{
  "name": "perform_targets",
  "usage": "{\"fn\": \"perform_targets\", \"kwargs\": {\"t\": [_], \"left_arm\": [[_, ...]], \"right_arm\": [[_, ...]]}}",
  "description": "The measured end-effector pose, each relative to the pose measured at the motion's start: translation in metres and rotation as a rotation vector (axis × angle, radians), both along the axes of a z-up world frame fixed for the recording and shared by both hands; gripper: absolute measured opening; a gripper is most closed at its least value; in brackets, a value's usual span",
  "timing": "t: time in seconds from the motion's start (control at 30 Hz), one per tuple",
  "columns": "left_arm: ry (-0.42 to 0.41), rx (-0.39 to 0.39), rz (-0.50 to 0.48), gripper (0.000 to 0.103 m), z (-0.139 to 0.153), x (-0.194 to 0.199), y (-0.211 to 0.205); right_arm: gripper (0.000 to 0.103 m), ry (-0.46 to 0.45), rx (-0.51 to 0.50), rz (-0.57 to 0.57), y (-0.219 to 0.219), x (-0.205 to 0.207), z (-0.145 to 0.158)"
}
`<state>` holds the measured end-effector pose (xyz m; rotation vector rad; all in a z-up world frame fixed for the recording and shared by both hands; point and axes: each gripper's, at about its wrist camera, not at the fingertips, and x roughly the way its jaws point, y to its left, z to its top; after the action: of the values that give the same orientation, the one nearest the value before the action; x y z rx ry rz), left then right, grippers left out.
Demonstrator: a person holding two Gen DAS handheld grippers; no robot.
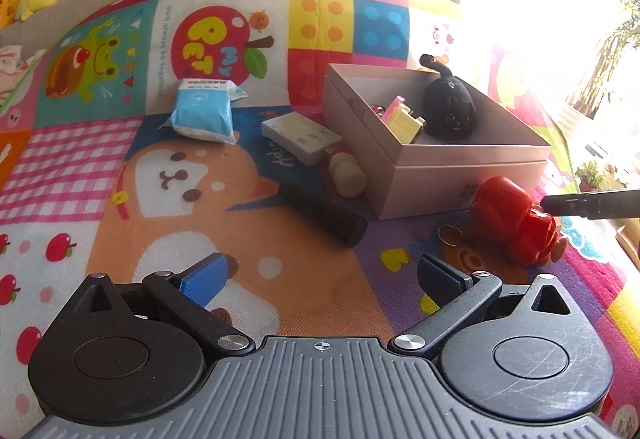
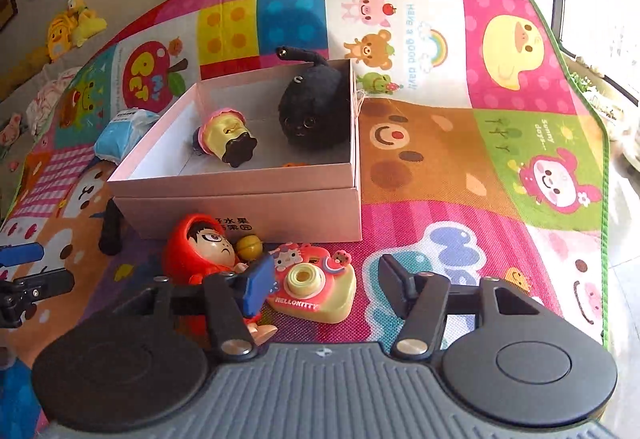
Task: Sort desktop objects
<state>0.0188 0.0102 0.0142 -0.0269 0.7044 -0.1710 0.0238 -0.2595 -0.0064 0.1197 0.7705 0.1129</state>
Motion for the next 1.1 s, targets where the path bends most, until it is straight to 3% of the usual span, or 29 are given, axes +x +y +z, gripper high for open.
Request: {"fn": "perform_targets", "kwargs": {"t": [0.27,0.37,0.43,0.5,0.57,0.73,0.87,0.97,1.1], "left_arm": [[-0.001,0.006,-0.087,0.103,-0.001,-0.004,-0.022],[-0.002,0.015,-0.102,0.103,-0.002,-0.005,-0.027],[-0.002,0.014,-0.099,0.103,-0.002,-0.006,-0.027],[0.000,0.012,-0.090,0.103,-0.002,-0.006,-0.025],[0.000,0.012,-0.086,0.103,-0.002,-0.006,-0.023],[-0.003,0.011,-0.092,0.103,-0.002,-0.009,-0.019],[0.000,0.012,-0.104,0.103,-0.004,-0.009,-0.020],[0.001,0.022,-0.120,0.103,-0.005,-0.010,-0.023],[0.005,0.041,-0.182,0.103,-0.006,-0.017,-0.029]], "right_arm": [[0.051,0.010,-0.040,0.099,0.033,-0.021,-0.013],[0.076,-0.035,-0.096,0.083,0.037,-0.021,-0.011],[0.077,-0.052,-0.107,0.090,0.038,-0.016,-0.012],[0.077,-0.048,-0.107,0.104,0.038,-0.008,-0.016],[0.057,-0.036,-0.097,0.118,0.037,-0.002,-0.019],[0.056,-0.076,-0.101,0.107,0.026,-0.008,0.000],[0.055,-0.166,-0.049,0.111,0.016,-0.024,0.041],[0.052,-0.236,0.000,0.178,0.024,-0.037,0.073],[0.051,-0.230,0.093,0.313,0.048,-0.039,0.088]]}}
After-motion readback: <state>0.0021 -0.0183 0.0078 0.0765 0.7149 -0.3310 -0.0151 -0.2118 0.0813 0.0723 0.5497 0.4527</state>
